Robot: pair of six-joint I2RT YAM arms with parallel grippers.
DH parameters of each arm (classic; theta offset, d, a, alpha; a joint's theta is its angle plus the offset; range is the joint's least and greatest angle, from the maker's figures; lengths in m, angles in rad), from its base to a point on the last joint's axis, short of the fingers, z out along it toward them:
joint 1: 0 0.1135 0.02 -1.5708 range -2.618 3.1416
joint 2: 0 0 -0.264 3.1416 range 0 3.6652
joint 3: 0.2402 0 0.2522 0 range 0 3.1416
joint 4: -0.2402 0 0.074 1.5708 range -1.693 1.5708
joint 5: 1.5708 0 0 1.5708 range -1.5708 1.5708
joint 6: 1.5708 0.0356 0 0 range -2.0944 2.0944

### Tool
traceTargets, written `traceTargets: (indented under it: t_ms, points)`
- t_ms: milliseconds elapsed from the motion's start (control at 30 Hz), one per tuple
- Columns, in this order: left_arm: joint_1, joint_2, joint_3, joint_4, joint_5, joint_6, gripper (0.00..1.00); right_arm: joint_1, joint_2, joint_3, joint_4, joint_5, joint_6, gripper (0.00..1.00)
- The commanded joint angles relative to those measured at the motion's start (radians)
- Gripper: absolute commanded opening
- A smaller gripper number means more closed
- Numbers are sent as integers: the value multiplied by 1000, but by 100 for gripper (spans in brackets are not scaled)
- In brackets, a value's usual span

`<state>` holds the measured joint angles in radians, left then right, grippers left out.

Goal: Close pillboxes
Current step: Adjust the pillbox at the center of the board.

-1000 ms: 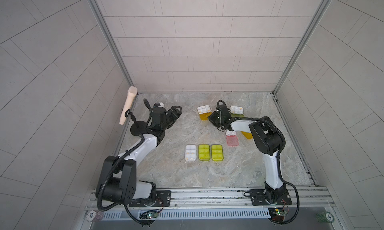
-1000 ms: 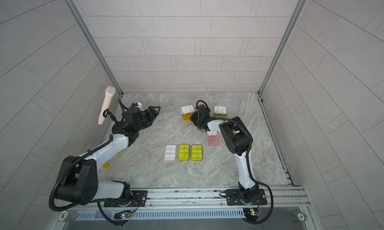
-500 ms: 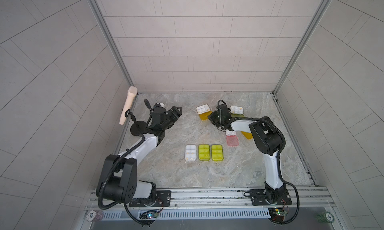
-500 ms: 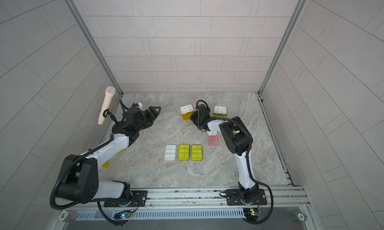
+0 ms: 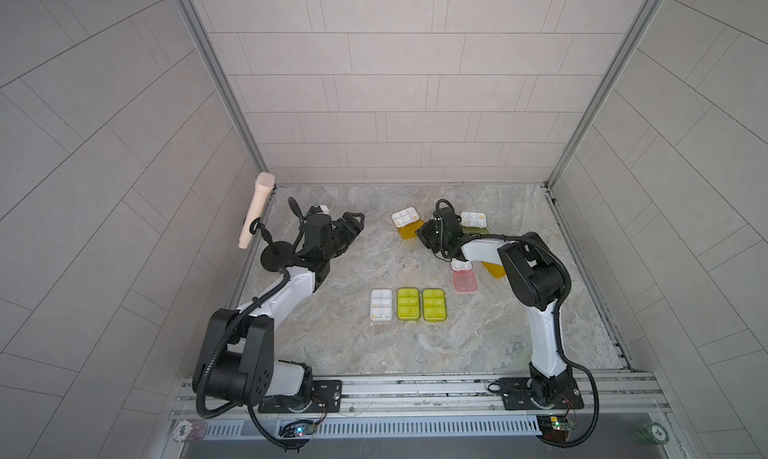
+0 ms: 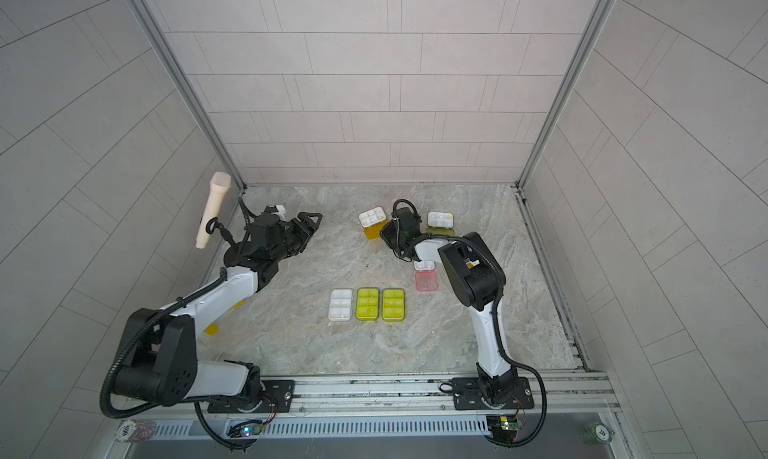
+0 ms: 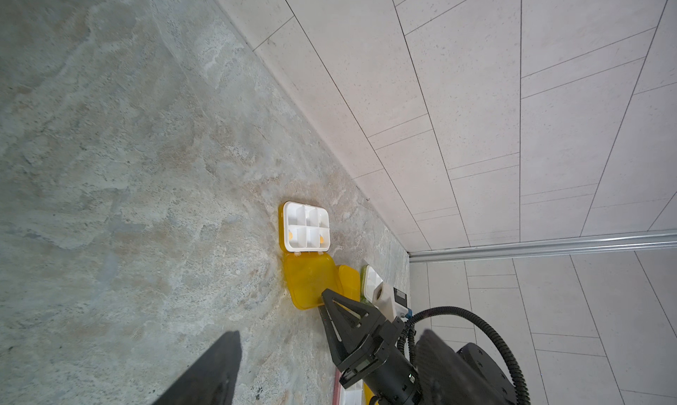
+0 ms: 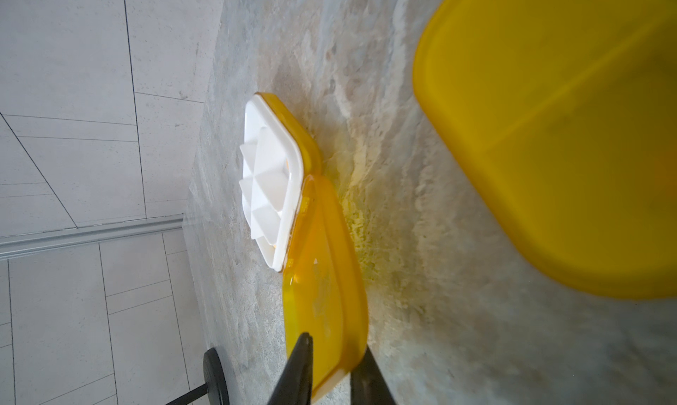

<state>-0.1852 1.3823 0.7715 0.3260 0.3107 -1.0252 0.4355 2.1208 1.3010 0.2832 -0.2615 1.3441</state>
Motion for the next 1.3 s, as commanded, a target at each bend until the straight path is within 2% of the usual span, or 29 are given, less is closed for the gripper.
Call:
traceTargets:
  t_ms: [0,933,1267]
  points:
    - [8,9,7,33,4,-15,80,-5,13,-14,19,4,26,21]
    - [10,28,19,33,31,-8,80,-6,-50,-90,33,-39,29,17]
    - [10,28,26,22,28,7,80,-6,-107,-123,-37,-77,-11,16]
